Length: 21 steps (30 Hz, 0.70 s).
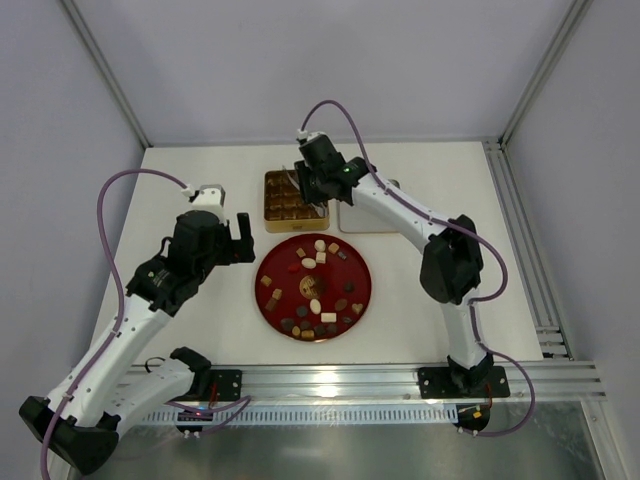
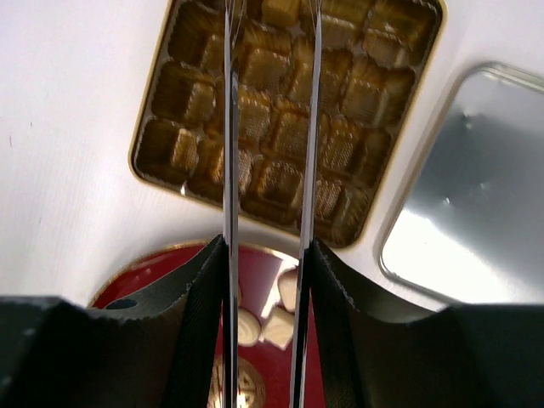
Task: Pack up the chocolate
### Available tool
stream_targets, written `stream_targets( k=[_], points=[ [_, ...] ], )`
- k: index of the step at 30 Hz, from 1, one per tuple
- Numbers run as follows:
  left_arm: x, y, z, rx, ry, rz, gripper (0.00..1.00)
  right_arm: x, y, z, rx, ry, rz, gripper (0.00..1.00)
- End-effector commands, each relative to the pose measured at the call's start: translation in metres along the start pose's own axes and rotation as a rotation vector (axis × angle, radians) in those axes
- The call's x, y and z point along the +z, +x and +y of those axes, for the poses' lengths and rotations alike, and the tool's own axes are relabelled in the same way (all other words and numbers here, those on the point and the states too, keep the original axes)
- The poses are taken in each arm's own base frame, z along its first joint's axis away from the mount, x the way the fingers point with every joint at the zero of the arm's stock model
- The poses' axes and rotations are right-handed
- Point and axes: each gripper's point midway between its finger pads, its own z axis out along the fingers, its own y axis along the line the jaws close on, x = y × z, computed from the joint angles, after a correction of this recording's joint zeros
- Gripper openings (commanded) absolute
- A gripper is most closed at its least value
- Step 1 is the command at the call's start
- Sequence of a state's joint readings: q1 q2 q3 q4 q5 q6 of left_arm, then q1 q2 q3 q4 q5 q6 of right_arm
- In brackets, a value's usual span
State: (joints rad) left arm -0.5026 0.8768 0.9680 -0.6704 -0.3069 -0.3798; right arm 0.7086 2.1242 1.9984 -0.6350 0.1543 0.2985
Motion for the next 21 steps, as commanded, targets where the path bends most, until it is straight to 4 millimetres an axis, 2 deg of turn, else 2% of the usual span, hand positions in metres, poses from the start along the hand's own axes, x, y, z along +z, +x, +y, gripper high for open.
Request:
stream_targets(
  k=[1, 2, 3, 5, 6, 8, 9, 10, 11, 12, 14, 15, 16, 18, 20, 21],
  points=[
    [0.001, -0.009, 0.000, 0.001, -0.006, -0.037, 1.00, -0.073, -0.036, 0.000, 0.022, -0.034, -0.124, 0.44],
    [0.001, -0.008, 0.000, 0.001, -0.006, -0.034, 1.00, -0.096, -0.042, 0.002, 0.033, -0.059, -0.156, 0.44],
    [0.001, -0.008, 0.000, 0.000, -0.004, -0.035, 1.00, -0.095, -0.023, -0.003, 0.028, -0.050, -0.120, 0.44],
    [0.001, -0.007, 0.000, 0.003, -0.003, -0.031, 1.00, -0.111, -0.011, 0.000, 0.021, -0.057, -0.115, 0.44],
    [0.001, -0.008, 0.000, 0.001, -0.001, -0.032, 1.00, -0.125, 0.000, -0.005, 0.016, -0.045, -0.107, 0.44],
    [0.001, -0.008, -0.001, 0.002, -0.001, -0.034, 1.00, -0.138, 0.019, 0.000, 0.001, -0.049, -0.087, 0.44],
    [0.001, -0.009, -0.001, -0.001, -0.001, -0.033, 1.00, -0.151, 0.033, -0.002, -0.002, -0.052, -0.075, 0.44],
    [0.001, -0.008, -0.001, 0.000, 0.002, -0.033, 1.00, -0.156, 0.043, -0.001, -0.006, -0.053, -0.065, 0.44],
    [0.001, -0.008, -0.001, -0.001, 0.001, -0.033, 1.00, -0.164, 0.054, 0.007, -0.017, -0.078, -0.057, 0.44],
    [0.002, -0.008, -0.001, 0.000, 0.002, -0.031, 1.00, -0.173, 0.072, 0.005, -0.010, -0.077, -0.032, 0.44],
    [0.001, -0.009, -0.001, 0.000, 0.003, -0.034, 1.00, -0.184, 0.092, 0.009, -0.011, -0.093, -0.005, 0.44],
    [0.001, -0.009, -0.002, -0.001, 0.004, -0.032, 1.00, -0.194, 0.112, 0.012, -0.013, -0.099, 0.020, 0.44],
    [0.001, -0.008, -0.002, -0.001, 0.006, -0.030, 1.00, -0.197, 0.122, 0.013, -0.015, -0.101, 0.038, 0.44],
    [0.001, -0.007, -0.003, -0.001, 0.012, -0.028, 1.00, -0.206, 0.151, 0.009, -0.033, -0.089, 0.105, 0.44],
    [0.001, -0.007, -0.003, -0.002, 0.013, -0.027, 1.00, -0.217, 0.160, 0.003, -0.004, -0.073, 0.108, 0.44],
    [0.001, -0.008, -0.004, -0.003, 0.016, -0.030, 1.00, -0.219, 0.175, -0.004, -0.010, -0.054, 0.144, 0.44]
  ],
)
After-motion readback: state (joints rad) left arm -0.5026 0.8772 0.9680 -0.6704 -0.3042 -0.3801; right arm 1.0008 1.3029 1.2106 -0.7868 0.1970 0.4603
